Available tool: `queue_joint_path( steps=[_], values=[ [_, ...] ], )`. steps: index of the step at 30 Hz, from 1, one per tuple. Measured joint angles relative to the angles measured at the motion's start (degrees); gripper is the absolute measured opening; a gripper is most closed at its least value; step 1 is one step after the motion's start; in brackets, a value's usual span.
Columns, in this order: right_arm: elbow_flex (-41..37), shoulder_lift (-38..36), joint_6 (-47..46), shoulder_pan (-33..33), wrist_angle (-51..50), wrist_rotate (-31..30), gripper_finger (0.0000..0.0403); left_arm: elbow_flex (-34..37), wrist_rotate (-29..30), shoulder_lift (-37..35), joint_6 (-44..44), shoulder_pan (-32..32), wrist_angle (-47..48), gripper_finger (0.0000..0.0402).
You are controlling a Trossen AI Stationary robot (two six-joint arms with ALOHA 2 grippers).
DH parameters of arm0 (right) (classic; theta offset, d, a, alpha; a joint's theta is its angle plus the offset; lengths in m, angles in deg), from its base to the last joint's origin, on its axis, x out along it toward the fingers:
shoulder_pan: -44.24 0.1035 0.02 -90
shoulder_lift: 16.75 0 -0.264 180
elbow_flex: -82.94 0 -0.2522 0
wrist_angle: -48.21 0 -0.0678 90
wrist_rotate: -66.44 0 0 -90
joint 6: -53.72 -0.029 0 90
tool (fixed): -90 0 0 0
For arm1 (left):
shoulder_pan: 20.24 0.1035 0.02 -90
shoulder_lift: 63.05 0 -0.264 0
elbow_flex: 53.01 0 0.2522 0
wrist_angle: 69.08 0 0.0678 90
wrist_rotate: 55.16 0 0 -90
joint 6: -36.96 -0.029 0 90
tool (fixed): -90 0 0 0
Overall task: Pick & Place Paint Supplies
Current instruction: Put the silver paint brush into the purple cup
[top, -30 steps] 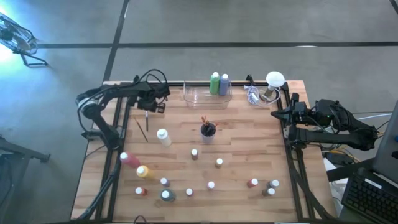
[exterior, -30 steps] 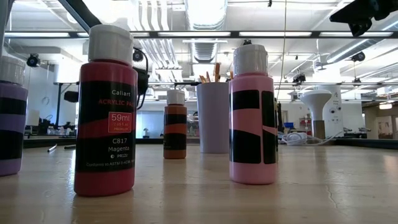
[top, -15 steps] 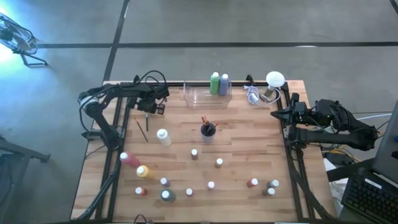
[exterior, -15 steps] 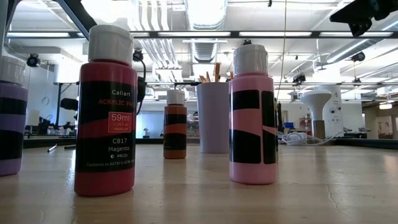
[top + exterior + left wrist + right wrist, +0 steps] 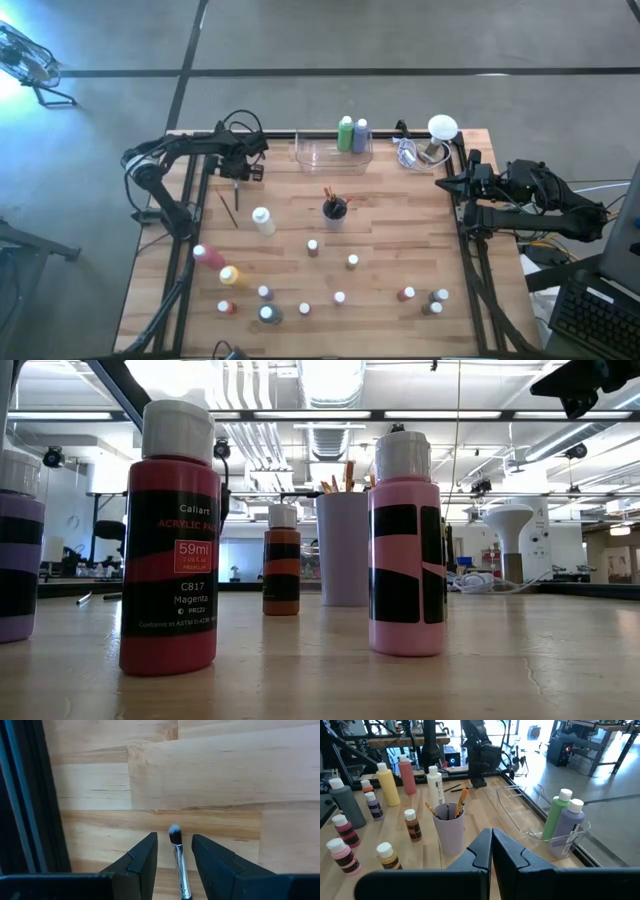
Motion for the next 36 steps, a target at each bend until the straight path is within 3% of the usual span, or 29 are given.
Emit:
queue_joint_path(
  steps=[11, 24, 36],
  values=[
    [0.0, 0.0, 0.0, 0.0, 0.0, 0.0, 0.0008, 0.8, -2.2, 0.7, -2.6, 2.1, -1.6, 0.0127],
    [0.0, 0.0, 0.0, 0.0, 0.0, 0.0, 0.0008, 0.8, -2.3, 0.8, -4.2, 2.2, -3.3, 0.0010],
    [0.0, 0.0, 0.0, 0.0, 0.0, 0.0, 0.0008, 0.8, -1.4, -1.3, -6.1, 2.2, -4.0, 0.0005]
  ],
)
